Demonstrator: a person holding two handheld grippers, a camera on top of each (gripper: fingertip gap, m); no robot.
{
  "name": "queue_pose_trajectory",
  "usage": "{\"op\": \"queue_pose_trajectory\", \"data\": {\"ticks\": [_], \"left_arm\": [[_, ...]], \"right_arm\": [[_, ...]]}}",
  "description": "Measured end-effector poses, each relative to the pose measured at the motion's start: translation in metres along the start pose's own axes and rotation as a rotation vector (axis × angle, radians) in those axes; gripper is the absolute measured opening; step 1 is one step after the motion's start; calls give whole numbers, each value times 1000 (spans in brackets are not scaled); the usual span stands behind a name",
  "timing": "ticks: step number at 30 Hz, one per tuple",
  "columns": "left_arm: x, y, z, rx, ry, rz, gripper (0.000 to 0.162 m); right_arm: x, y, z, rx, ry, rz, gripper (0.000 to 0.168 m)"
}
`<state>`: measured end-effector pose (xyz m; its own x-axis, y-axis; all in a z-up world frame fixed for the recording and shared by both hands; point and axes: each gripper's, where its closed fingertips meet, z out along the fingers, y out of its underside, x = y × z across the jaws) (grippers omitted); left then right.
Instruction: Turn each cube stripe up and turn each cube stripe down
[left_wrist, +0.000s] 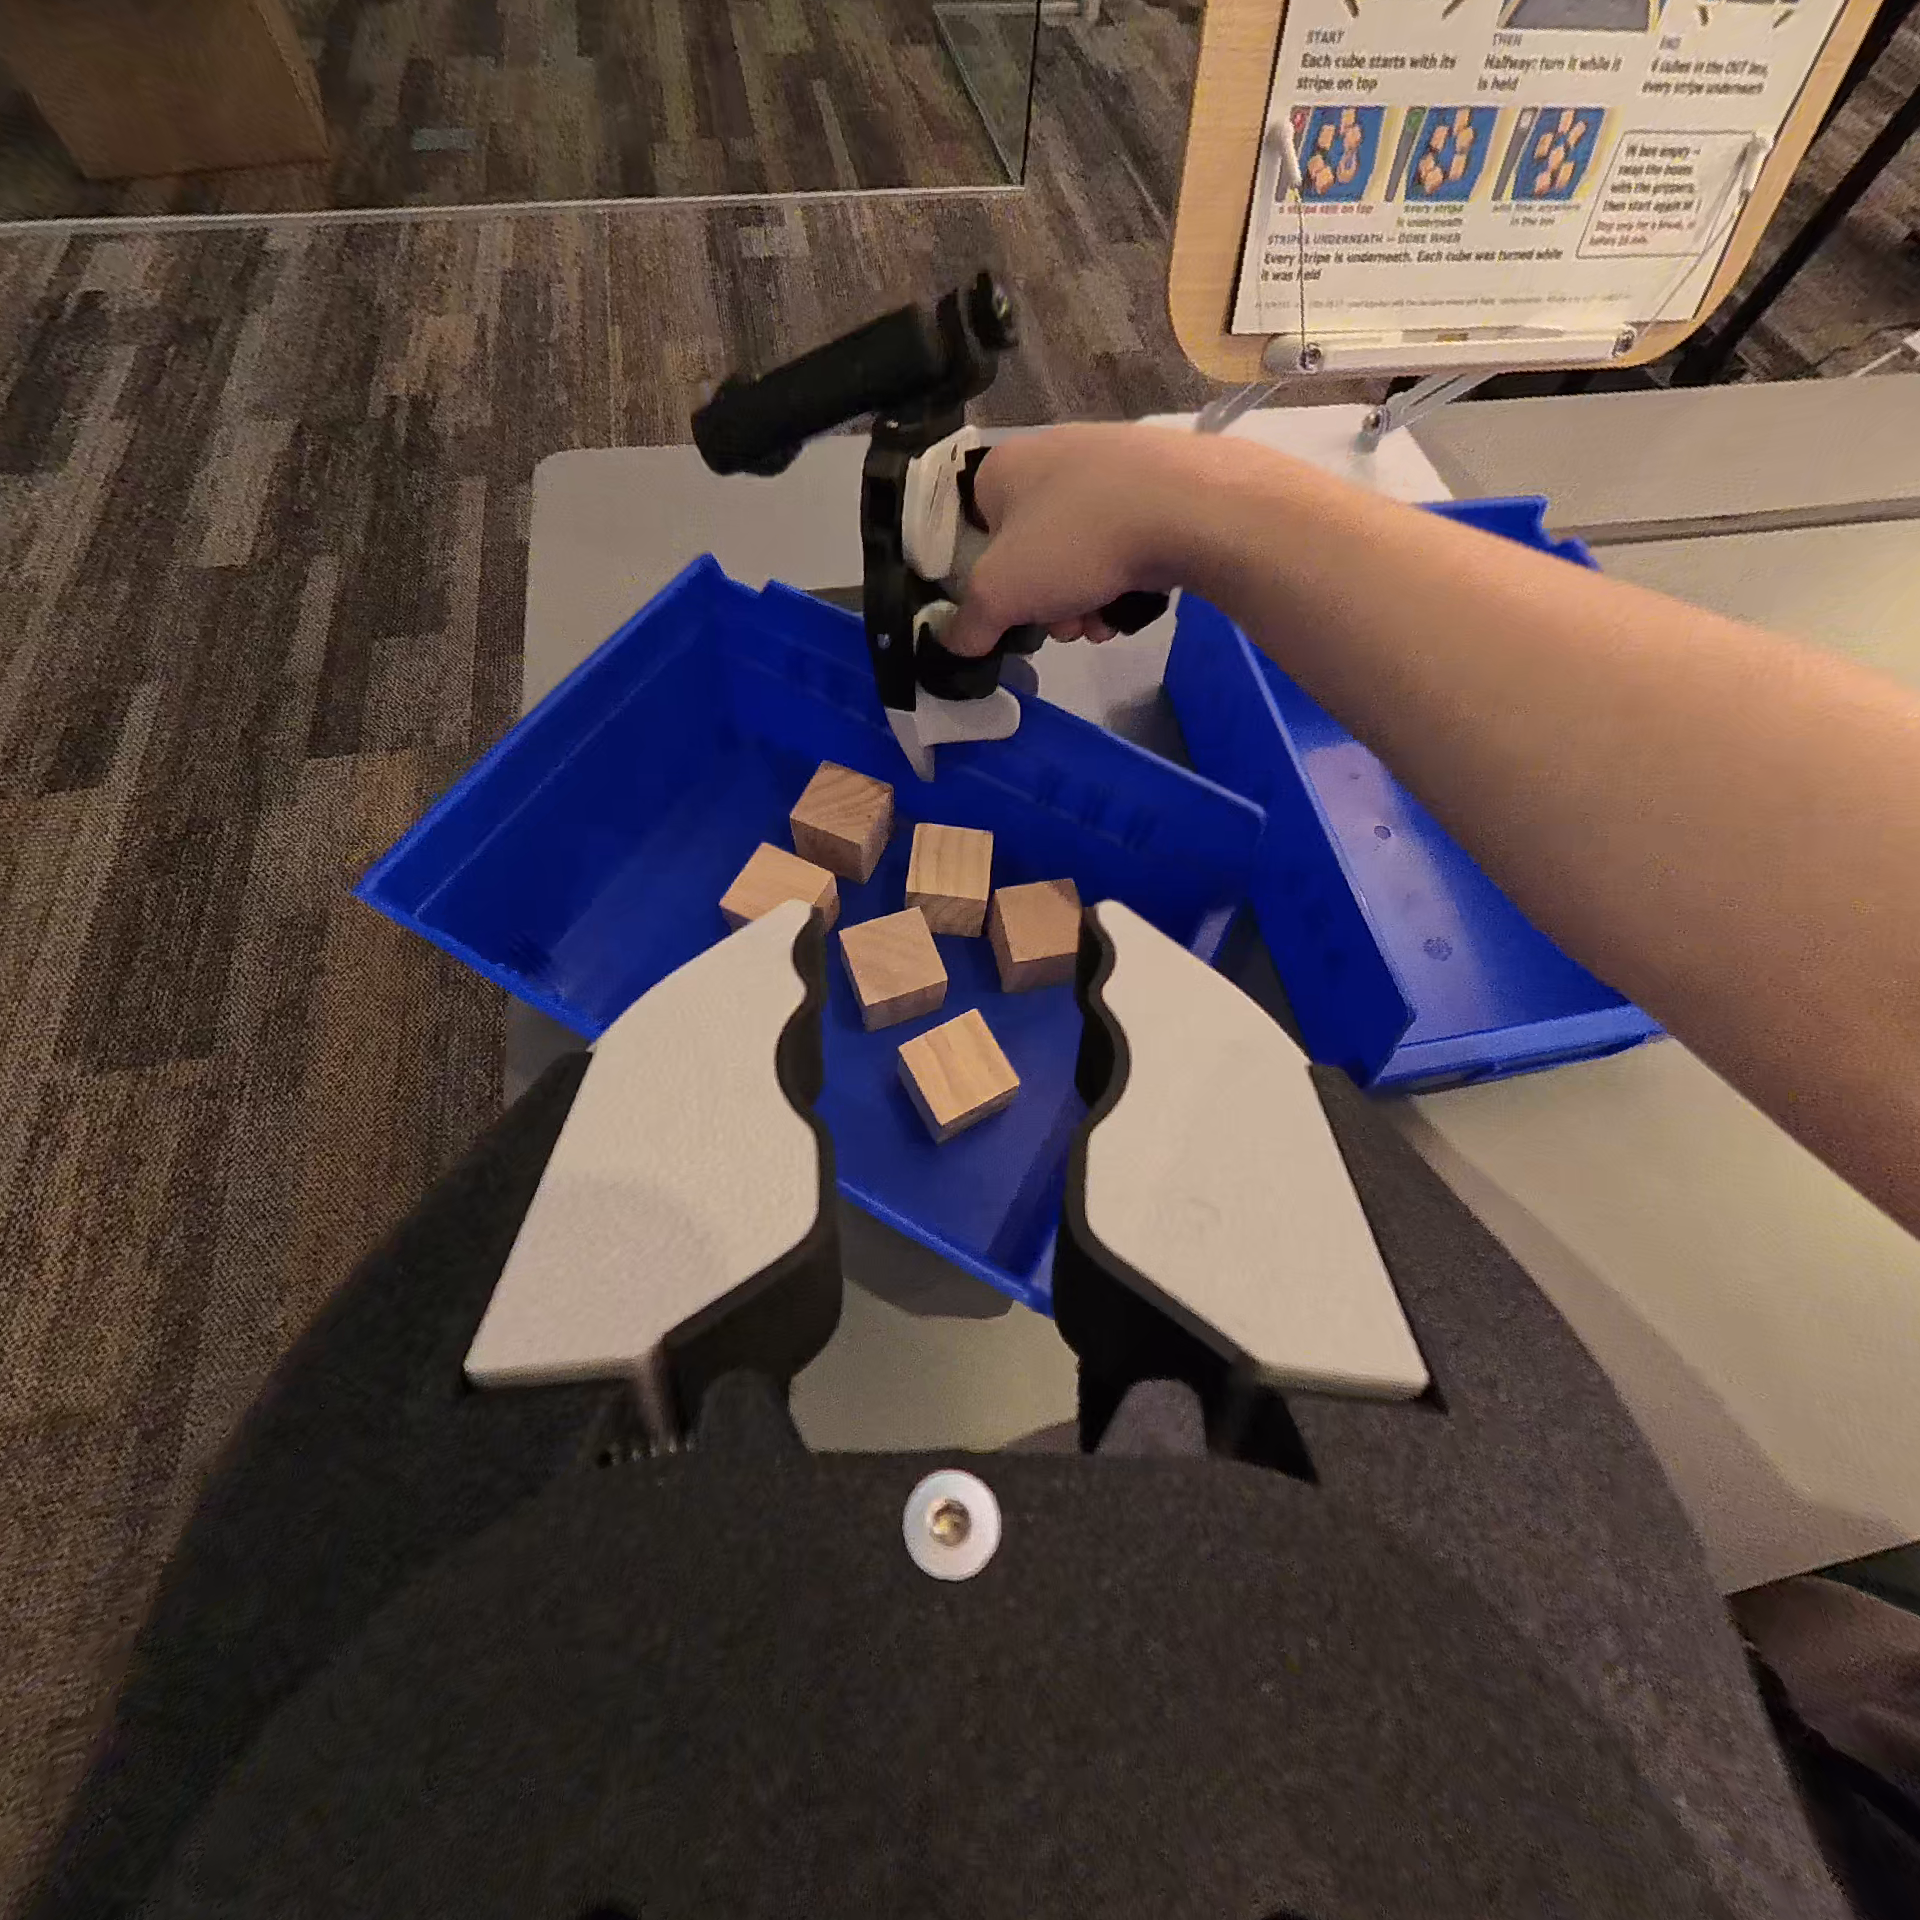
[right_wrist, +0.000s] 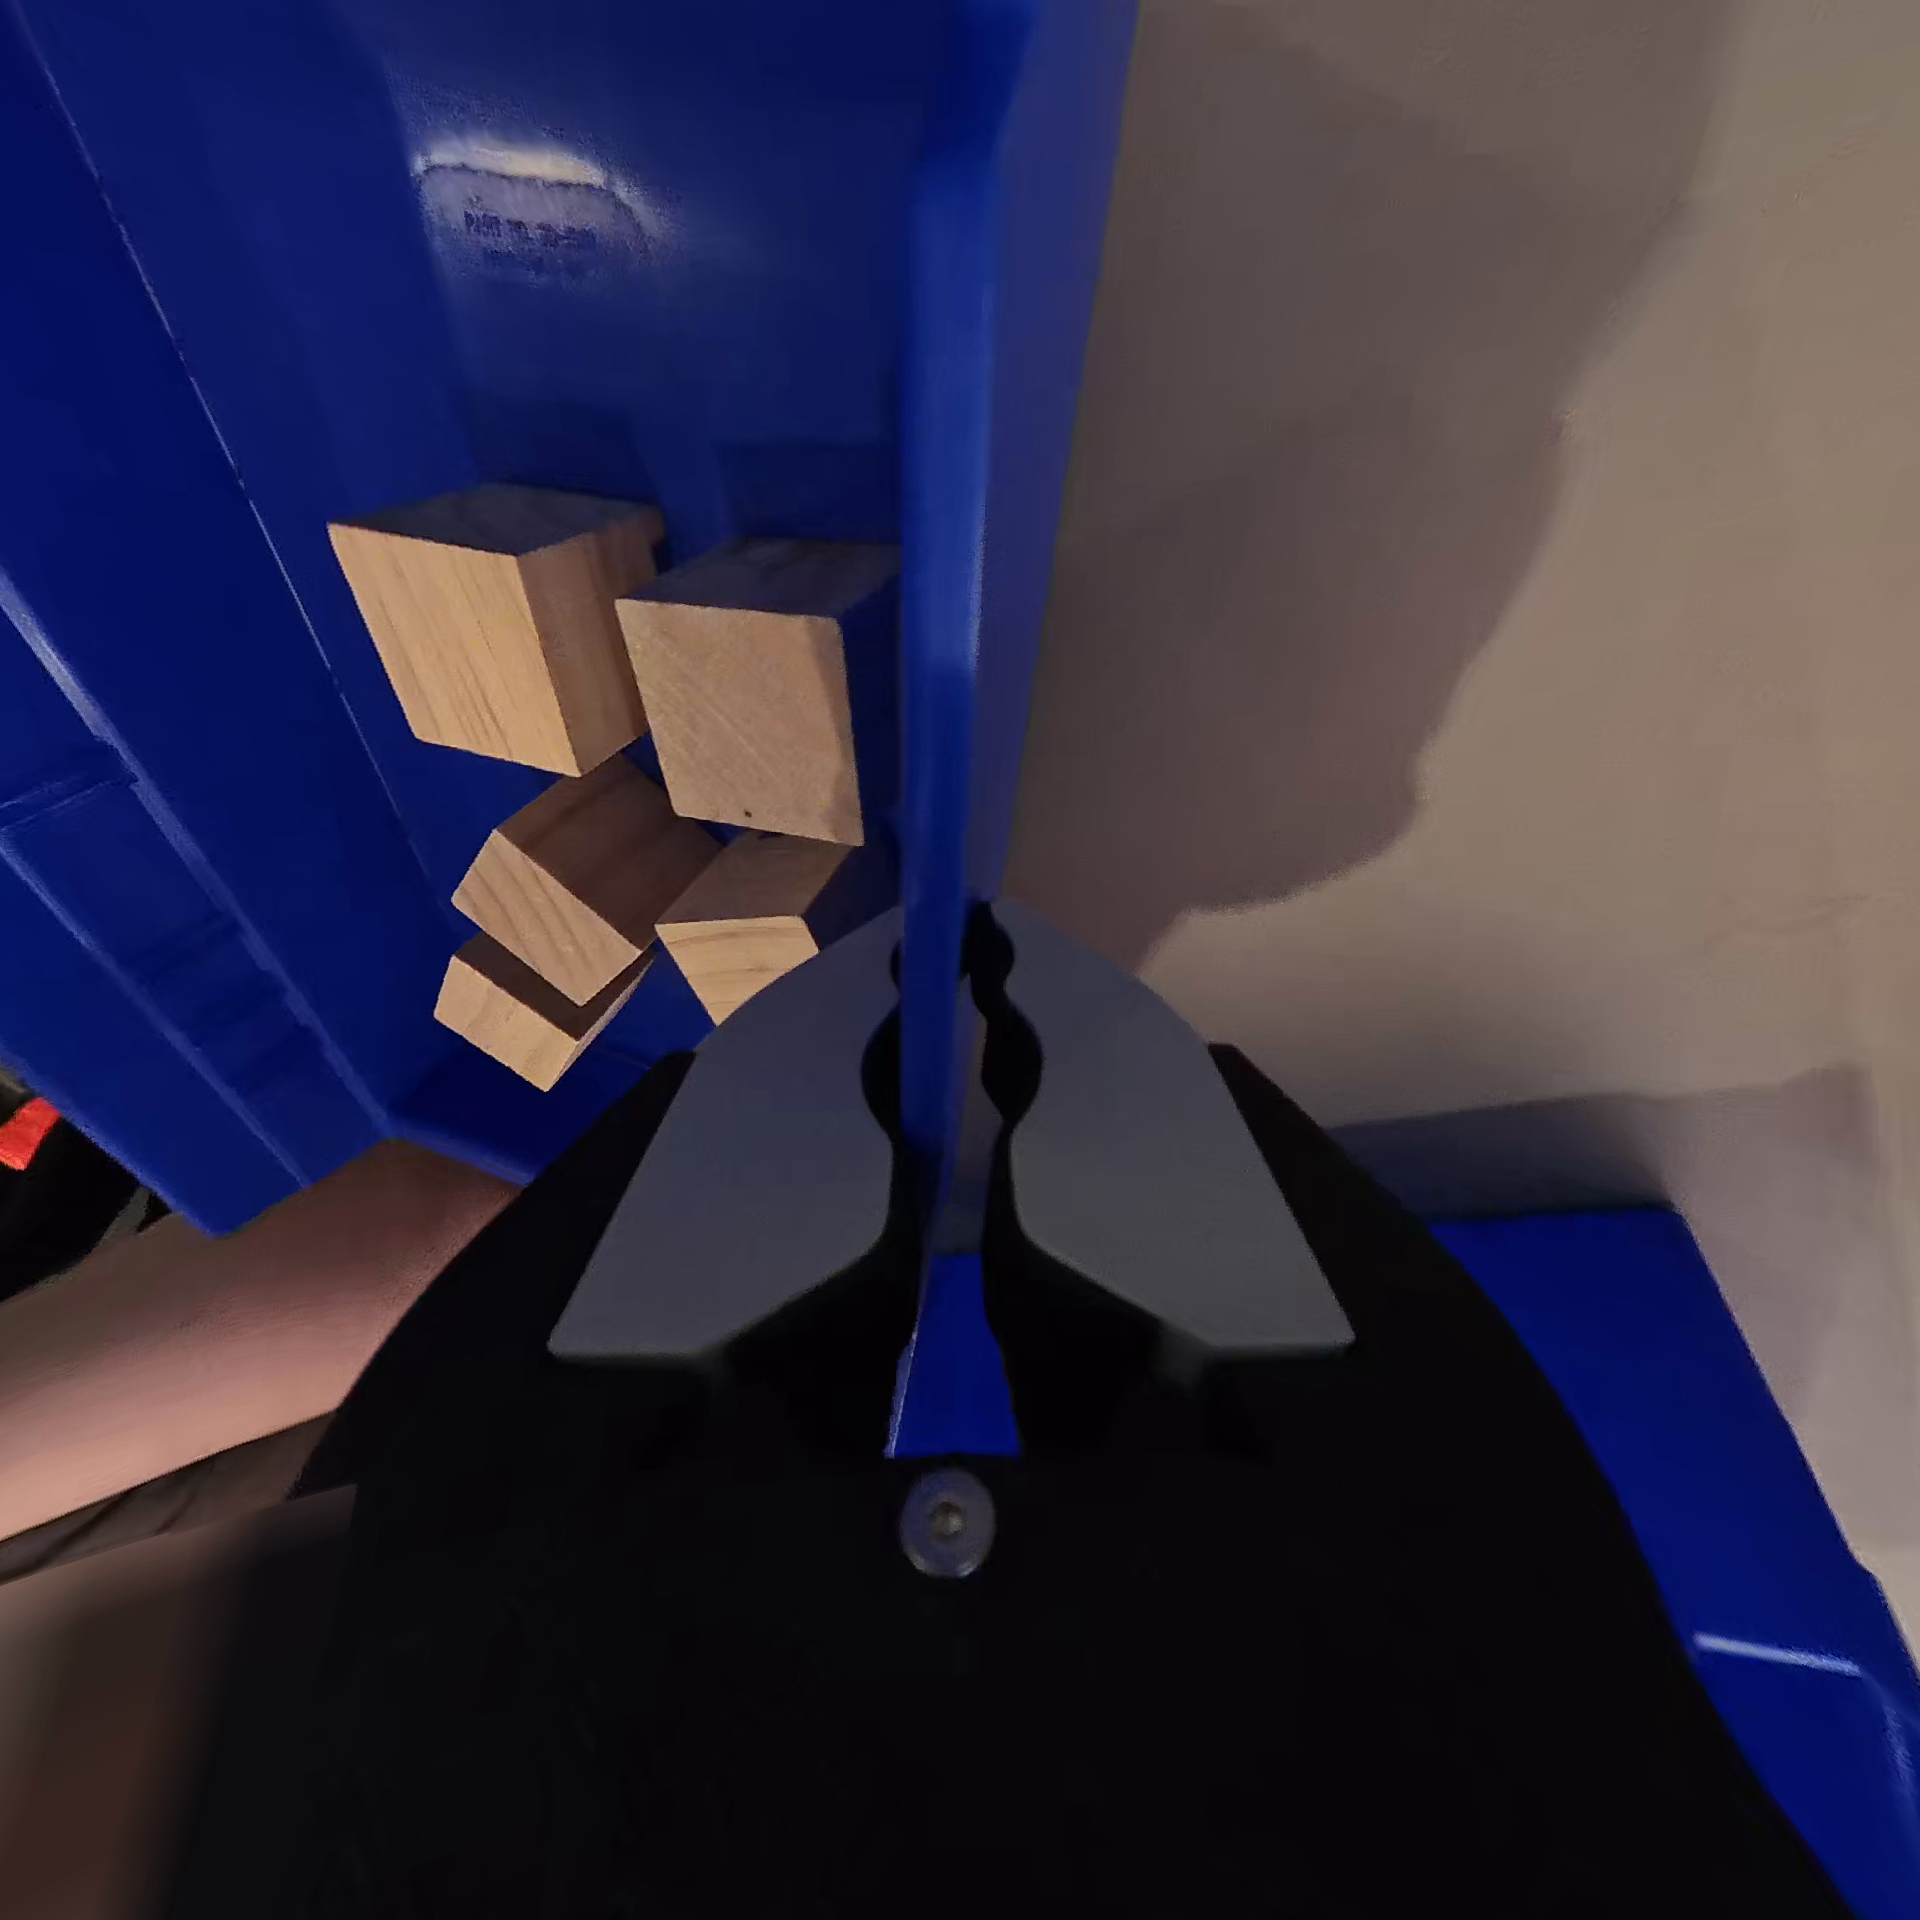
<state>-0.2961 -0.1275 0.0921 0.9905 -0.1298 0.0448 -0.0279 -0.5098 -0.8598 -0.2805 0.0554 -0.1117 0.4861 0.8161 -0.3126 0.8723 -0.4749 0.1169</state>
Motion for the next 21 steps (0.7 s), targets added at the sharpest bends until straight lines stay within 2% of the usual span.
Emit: {"op": "queue_pose_trajectory", "data": {"ticks": [4,7,10,11,13,16,18,20,21], "left_arm": [[7,-2,4,-10,17,37,46],[11,-3,6,-15,25,65,47],[11,-4,8,-22,24,61,52],[11,-4,9,-23,27,60,52],[12,-3,9,-26,29,66,52],[16,-2,8,-27,42,87,53],[17,-3,10,-25,49,95,53],[18,-3,12,-34,55,83,54],[19,-3,13,-41,53,79,54]], "right_arm": [[5,1,8,28,-33,46,11],[8,2,3,53,3,46,12],[9,-7,-32,250,46,3,17],[11,-8,-52,344,87,-31,22],[25,0,-100,556,252,-83,43],[52,56,-152,805,537,-119,76],[87,119,-152,767,712,-84,79],[133,191,-146,647,850,86,87],[150,222,-138,617,852,177,87]]}}
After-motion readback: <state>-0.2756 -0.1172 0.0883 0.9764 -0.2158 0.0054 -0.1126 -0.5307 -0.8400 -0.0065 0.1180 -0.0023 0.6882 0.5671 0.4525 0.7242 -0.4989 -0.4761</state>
